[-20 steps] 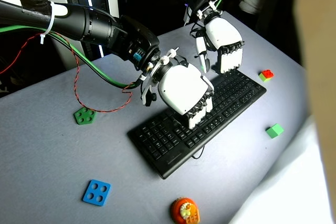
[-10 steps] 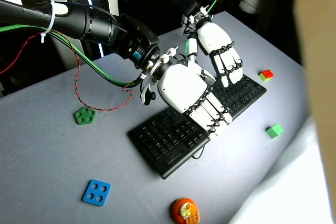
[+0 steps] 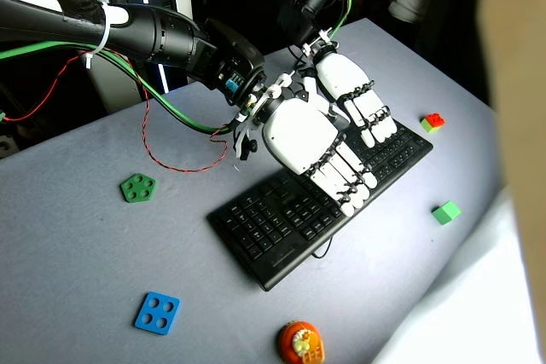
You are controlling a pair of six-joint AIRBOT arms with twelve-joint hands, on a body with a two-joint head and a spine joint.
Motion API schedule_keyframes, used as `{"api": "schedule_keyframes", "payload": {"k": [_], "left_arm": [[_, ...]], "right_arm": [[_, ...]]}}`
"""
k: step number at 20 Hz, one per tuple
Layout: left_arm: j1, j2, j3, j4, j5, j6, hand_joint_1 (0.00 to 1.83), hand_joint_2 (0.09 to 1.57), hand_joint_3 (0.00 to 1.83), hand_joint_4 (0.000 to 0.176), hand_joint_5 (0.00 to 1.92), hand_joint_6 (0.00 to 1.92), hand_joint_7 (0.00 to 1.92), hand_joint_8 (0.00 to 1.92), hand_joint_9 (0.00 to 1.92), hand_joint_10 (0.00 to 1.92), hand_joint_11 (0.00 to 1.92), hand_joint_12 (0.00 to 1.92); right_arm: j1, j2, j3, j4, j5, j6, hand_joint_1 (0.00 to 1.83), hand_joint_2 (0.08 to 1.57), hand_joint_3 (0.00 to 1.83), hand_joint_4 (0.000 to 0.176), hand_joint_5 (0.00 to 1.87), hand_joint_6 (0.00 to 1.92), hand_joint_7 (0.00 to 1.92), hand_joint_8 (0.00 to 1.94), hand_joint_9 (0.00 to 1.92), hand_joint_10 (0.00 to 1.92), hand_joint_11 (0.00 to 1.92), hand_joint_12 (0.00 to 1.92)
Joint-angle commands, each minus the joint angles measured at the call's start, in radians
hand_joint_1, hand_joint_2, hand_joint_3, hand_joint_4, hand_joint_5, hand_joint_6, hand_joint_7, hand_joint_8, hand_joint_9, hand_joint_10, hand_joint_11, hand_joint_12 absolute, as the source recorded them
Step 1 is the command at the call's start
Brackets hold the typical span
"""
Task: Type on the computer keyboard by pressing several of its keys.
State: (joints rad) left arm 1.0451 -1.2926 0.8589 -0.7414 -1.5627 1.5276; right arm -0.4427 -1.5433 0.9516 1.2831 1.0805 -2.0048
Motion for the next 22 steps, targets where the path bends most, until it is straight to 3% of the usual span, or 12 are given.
{"api": "schedule_keyframes", "payload": {"k": [1, 3, 5, 8, 12, 13, 14, 15, 16, 18, 20, 22], "left_arm": [[0.006, -0.008, 0.01, 0.06, -0.101, -0.01, 0.0, 1.25, 0.0, 0.005, 0.04, 0.0, 0.01, 0.0, 0.0, 0.0, 0.0, 0.0], [0.015, -0.021, 0.022, 0.057, -0.098, -0.015, 0.0, 1.25, 0.0, 0.007, 0.08, 0.02, 0.03, 0.01, 0.02, 0.01, 0.02, 0.01], [0.017, -0.032, 0.026, 0.053, -0.085, -0.013, 0.01, 1.25, 0.0, 0.012, 0.14, 0.0, 0.06, 0.01, 0.05, 0.0, 0.0, 0.16], [0.017, -0.041, 0.025, 0.046, -0.077, -0.009, 0.03, 1.26, 0.0, 0.02, 0.21, 0.01, 0.18, 0.02, 0.14, 0.02, 0.0, 0.46], [0.017, -0.042, 0.019, 0.035, -0.065, 0.001, 0.08, 1.27, 0.0, 0.013, 0.35, 0.04, 0.35, 0.03, 0.3, 0.06, 0.0, 0.91], [0.017, -0.041, 0.019, 0.03, -0.057, 0.002, 0.1, 1.27, 0.0, 0.015, 0.41, 0.05, 0.43, 0.02, 0.35, 0.16, 0.0, 1.13], [0.016, -0.041, 0.019, 0.025, -0.056, 0.003, 0.15, 1.26, 0.0, 0.02, 0.45, 0.07, 0.51, 0.05, 0.27, 0.53, 0.0, 1.32], [0.015, -0.04, 0.019, 0.02, -0.056, 0.006, 0.19, 1.25, 0.0, 0.022, 0.46, 0.08, 0.54, 0.08, 0.18, 0.84, 0.0, 1.41], [0.012, -0.039, 0.019, 0.018, -0.052, 0.009, 0.22, 1.25, 0.0, 0.016, 0.48, 0.14, 0.51, 0.25, 0.14, 1.06, 0.0, 1.52], [0.005, -0.031, 0.019, 0.018, -0.029, 0.013, 0.23, 1.24, 0.0, 0.03, 0.43, 0.28, 0.33, 0.75, 0.1, 1.23, 0.0, 1.59], [0.0, -0.024, 0.019, 0.018, -0.022, 0.015, 0.18, 1.26, 0.0, 0.013, 0.36, 0.57, 0.26, 0.79, 0.06, 1.18, 0.0, 1.53], [-0.004, -0.018, 0.02, 0.018, -0.015, 0.015, 0.14, 1.27, 0.0, 0.009, 0.27, 0.78, 0.25, 0.63, 0.06, 1.03, 0.0, 1.42]], "right_arm": [[0.001, -0.002, -0.002, -0.08, 0.049, 0.004, 0.0, 1.08, 0.0, 0.0, 0.12, 0.01, 0.16, 0.01, 0.14, 0.01, 0.0, 0.29], [-0.003, -0.006, -0.002, -0.041, 0.052, -0.001, 0.0, 1.09, 0.0, 0.0, 0.14, 0.01, 0.18, 0.01, 0.17, 0.01, 0.0, 0.38], [-0.009, -0.01, -0.002, -0.014, 0.06, 0.0, 0.0, 1.09, 0.0, 0.0, 0.19, 0.01, 0.23, 0.01, 0.22, 0.01, 0.0, 0.55], [-0.013, -0.029, -0.007, 0.018, 0.088, -0.038, 0.0, 1.09, 0.0, 0.0, 0.33, 0.02, 0.38, 0.01, 0.34, 0.02, 0.0, 0.73], [-0.004, -0.036, -0.037, 0.017, 0.145, -0.091, 0.0, 1.11, 0.0, 0.0, 0.53, 0.06, 0.6, 0.04, 0.53, 0.07, 0.0, 1.07], [-0.005, -0.035, -0.044, 0.017, 0.15, -0.093, 0.0, 1.12, 0.0, 0.0, 0.58, 0.07, 0.65, 0.05, 0.57, 0.09, 0.0, 1.19], [-0.007, -0.035, -0.048, 0.017, 0.152, -0.094, 0.0, 1.13, 0.01, 0.0, 0.61, 0.07, 0.68, 0.06, 0.6, 0.11, 0.0, 1.32], [-0.009, -0.035, -0.053, 0.017, 0.152, -0.093, 0.0, 1.14, 0.0, 0.0, 0.61, 0.05, 0.7, 0.04, 0.52, 0.36, 0.0, 1.39], [-0.012, -0.036, -0.056, 0.018, 0.152, -0.091, 0.0, 1.13, 0.0, 0.0, 0.62, 0.03, 0.73, 0.05, 0.42, 0.67, 0.0, 1.49], [-0.016, -0.04, -0.057, 0.021, 0.142, -0.086, 0.0, 1.13, 0.0, 0.0, 0.63, 0.02, 0.75, 0.06, 0.32, 0.99, 0.0, 1.58], [-0.026, -0.043, -0.056, 0.02, 0.128, -0.08, 0.0, 1.13, 0.0, 0.0, 0.76, 0.07, 0.74, 0.05, 0.28, 0.9, 0.0, 1.53], [-0.034, -0.045, -0.056, 0.02, 0.124, -0.071, 0.0, 1.14, 0.0, 0.0, 0.86, 0.13, 0.71, 0.01, 0.37, 0.58, 0.0, 1.4]]}}
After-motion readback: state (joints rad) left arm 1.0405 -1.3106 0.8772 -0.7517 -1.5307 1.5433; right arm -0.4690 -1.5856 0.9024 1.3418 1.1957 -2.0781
